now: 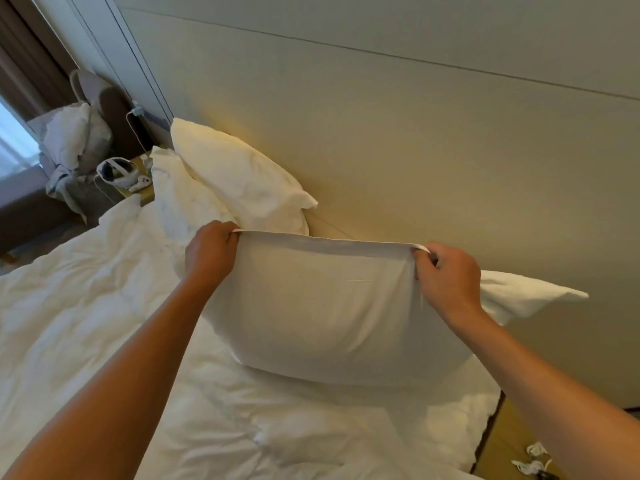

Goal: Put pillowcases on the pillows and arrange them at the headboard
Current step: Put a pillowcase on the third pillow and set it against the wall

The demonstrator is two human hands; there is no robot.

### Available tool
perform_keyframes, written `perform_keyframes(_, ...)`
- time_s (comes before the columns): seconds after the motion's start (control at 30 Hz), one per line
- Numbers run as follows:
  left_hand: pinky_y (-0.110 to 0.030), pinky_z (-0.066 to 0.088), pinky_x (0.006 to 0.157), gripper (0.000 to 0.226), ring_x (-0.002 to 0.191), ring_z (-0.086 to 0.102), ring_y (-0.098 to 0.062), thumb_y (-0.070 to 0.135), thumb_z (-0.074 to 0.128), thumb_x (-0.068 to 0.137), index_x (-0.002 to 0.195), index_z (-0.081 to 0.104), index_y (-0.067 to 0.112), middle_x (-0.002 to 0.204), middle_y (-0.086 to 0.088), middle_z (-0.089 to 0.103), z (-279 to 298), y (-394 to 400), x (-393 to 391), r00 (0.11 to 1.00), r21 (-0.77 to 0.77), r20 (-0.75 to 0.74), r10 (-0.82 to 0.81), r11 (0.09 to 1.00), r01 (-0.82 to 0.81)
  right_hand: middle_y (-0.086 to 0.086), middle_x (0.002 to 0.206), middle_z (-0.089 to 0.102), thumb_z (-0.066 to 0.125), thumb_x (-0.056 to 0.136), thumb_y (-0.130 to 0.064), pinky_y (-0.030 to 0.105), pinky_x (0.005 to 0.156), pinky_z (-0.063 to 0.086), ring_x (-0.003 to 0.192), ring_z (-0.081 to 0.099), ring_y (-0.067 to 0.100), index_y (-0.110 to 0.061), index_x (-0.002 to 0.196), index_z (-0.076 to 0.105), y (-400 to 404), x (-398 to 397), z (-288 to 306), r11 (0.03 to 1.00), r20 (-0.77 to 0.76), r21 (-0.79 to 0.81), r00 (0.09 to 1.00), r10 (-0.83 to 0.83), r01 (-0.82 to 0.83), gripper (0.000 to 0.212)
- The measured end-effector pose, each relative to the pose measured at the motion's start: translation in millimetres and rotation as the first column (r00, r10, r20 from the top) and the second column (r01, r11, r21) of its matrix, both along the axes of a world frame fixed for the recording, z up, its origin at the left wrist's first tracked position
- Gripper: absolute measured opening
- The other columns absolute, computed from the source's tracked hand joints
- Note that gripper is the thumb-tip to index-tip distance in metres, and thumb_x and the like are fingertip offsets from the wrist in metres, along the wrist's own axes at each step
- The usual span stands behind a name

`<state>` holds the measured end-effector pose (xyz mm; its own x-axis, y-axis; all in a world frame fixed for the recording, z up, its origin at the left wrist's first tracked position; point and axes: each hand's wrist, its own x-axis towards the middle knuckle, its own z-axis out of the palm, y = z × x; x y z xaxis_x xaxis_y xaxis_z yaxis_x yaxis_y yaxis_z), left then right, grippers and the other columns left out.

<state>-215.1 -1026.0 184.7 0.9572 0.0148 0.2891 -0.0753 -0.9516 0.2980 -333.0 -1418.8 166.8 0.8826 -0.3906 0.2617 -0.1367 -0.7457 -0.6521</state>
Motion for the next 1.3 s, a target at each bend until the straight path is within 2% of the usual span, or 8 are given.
perform_keyframes(0.1,-0.038,0.047,0.073,0.028,0.099,0.063,-0.033,0.026,0.048,0.102,0.111,0.074,0.023,0.106,-0.007,0.069,-2,0,13,0.999,-0.02,0.024,-0.029,0.999,0.029,0.005,0.055,0.048,0.055,0.096,-0.036,0.037,0.05,0.03,0.056,0.045,0.03,-0.005,0.067,0.046,6,-2,0,0.998,0.047,-0.043,0.998,-0.047,0.049,0.044)
perform_keyframes(0.23,-0.039,0.048,0.072,0.028,0.101,0.063,-0.032,0.025,0.047,0.102,0.109,0.074,0.023,0.106,-0.006,0.069,-34,-5,4,0.995,-0.022,-0.085,-0.044,0.999,0.042,-0.002,0.054,0.048,0.06,0.099,-0.032,0.037,0.051,0.029,0.055,0.045,0.029,-0.01,0.062,0.046,3,-13,-30,0.996,-0.085,-0.073,0.995,-0.047,0.041,0.045)
perform_keyframes(0.37,-0.033,0.044,0.068,0.028,0.097,0.066,-0.031,0.022,0.048,0.102,0.11,0.075,0.021,0.104,-0.007,0.073,-74,-8,-18,0.991,-0.051,-0.131,-0.036,0.998,0.029,-0.001,0.065,0.065,0.055,0.103,-0.035,0.04,0.06,0.048,0.063,0.059,0.026,-0.016,0.07,0.06,0,-28,-66,1.0,-0.185,-0.011,0.983,0.003,-0.006,0.038)
perform_keyframes(0.63,-0.037,0.049,0.073,0.027,0.091,0.068,-0.033,0.019,0.048,0.102,0.107,0.075,0.017,0.105,-0.011,0.073,-69,2,0,0.996,-0.131,-0.071,-0.046,0.991,0.036,-0.007,0.058,0.066,0.056,0.099,-0.029,0.038,0.063,0.052,0.058,0.06,0.012,-0.021,0.061,0.058,14,-29,-55,0.994,-0.125,0.113,0.992,0.029,-0.014,0.04)
perform_keyframes(0.93,-0.038,0.048,0.082,0.029,0.097,0.066,-0.036,0.017,0.048,0.102,0.109,0.075,0.011,0.107,-0.016,0.073,-32,-42,64,0.997,-0.256,0.017,-0.072,0.964,0.074,-0.012,0.059,0.07,0.059,0.099,-0.028,0.036,0.061,0.05,0.056,0.057,0.009,-0.012,0.063,0.061,13,2,-20,0.951,-0.006,0.279,0.991,-0.136,0.132,0.04)
perform_keyframes(1.1,-0.037,0.048,0.091,0.033,0.101,0.066,-0.033,0.018,0.043,0.104,0.111,0.074,0.009,0.112,-0.016,0.073,-16,-102,101,0.99,-0.299,0.093,-0.102,0.946,0.125,-0.014,0.062,0.071,0.056,0.098,-0.031,0.032,0.06,0.047,0.057,0.058,0.005,-0.021,0.07,0.068,-18,8,-18,0.927,0.064,0.3,0.965,-0.255,0.225,0.032)
perform_keyframes(1.23,-0.04,0.045,0.101,0.032,0.122,0.057,-0.032,0.023,0.045,0.103,0.119,0.071,0.012,0.129,-0.014,0.065,-34,-154,117,0.986,-0.307,0.037,-0.161,0.937,0.164,-0.001,0.064,0.062,0.05,0.1,-0.035,0.036,0.059,0.042,0.063,0.058,0.024,-0.019,0.071,0.062,-45,7,-38,0.927,0.077,0.207,0.939,-0.335,0.313,0.035)
perform_keyframes(1.3,-0.041,0.033,0.115,0.038,0.145,0.035,-0.029,0.033,0.052,0.103,0.138,0.059,0.018,0.154,-0.011,0.043,-64,-173,110,0.978,-0.321,-0.086,-0.188,0.935,0.151,0.0,0.091,0.069,0.052,0.104,-0.029,0.041,0.074,0.048,0.087,0.064,0.03,-0.02,0.091,0.068,-54,7,-55,0.949,0.013,0.07,0.951,-0.308,0.307,0.022)
